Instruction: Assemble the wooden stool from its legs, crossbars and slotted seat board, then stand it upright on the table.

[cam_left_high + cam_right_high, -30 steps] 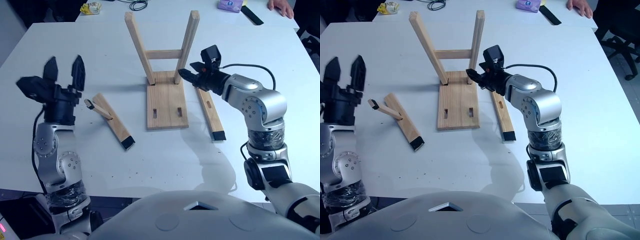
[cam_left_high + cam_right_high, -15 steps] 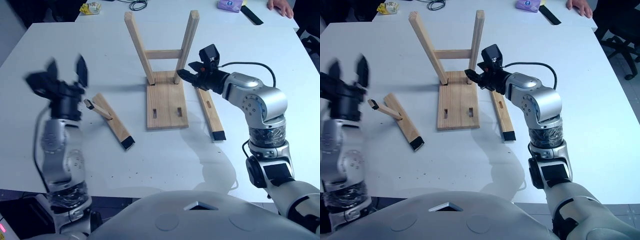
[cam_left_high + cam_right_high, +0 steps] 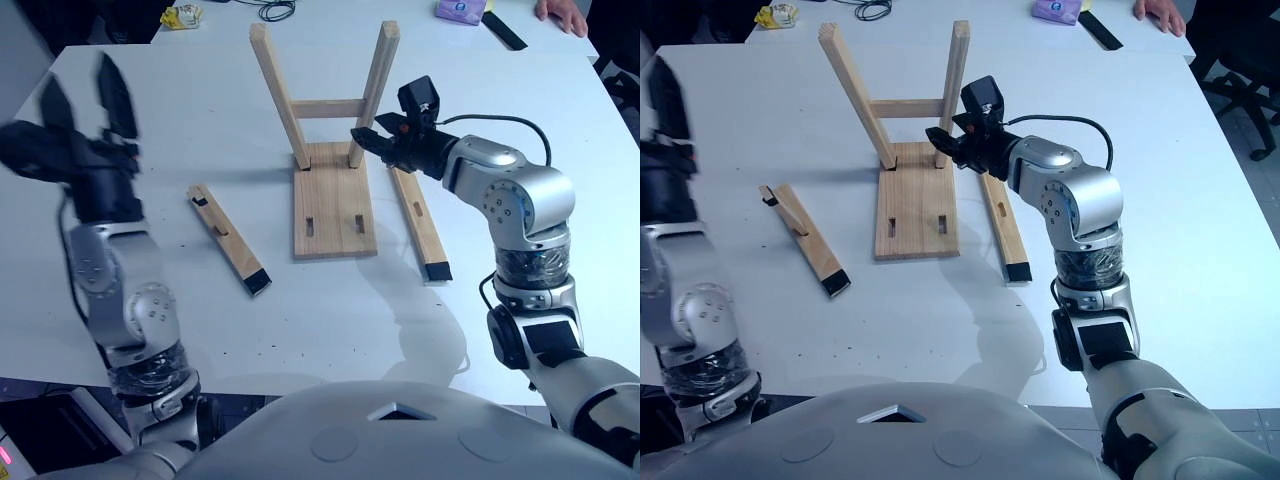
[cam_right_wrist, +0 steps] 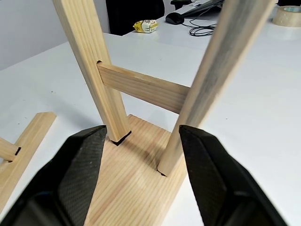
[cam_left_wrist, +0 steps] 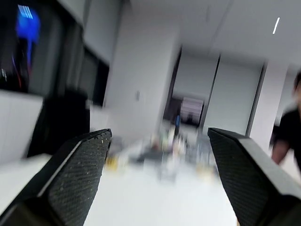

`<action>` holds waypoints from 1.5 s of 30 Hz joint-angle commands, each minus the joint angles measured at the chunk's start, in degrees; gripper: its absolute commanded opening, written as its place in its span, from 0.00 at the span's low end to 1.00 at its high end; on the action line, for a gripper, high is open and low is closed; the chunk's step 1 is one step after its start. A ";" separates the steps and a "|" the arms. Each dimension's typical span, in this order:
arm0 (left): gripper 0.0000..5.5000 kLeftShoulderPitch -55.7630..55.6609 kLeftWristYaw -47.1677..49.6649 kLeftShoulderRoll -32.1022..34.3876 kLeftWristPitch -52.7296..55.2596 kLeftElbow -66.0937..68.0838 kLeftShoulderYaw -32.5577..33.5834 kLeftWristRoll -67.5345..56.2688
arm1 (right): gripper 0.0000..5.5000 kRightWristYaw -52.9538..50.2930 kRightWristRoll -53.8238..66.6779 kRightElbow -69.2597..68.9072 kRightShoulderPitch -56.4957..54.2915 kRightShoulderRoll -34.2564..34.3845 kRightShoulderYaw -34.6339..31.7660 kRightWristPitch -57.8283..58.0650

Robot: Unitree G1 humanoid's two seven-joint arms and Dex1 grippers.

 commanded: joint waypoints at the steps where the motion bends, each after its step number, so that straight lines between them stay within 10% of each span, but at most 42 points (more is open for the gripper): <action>1: 0.69 -2.86 4.77 4.39 4.60 -4.84 5.85 -5.65 | 0.52 1.41 0.48 -1.27 0.33 -1.00 1.15 0.70; 20: 0.69 30.76 13.64 -5.18 30.08 -20.40 -14.05 -1.67 | 0.52 1.39 0.44 -8.78 7.72 -4.65 0.77 3.36; 28: 0.69 30.35 11.50 -1.96 34.55 -23.93 -16.99 -2.54 | 0.52 -0.34 0.48 -11.57 11.14 -4.59 -0.65 4.68; 45: 0.76 24.59 33.91 -21.39 49.76 -21.69 -23.48 1.32 | 0.52 -0.04 0.26 -10.92 10.88 -5.30 0.12 4.41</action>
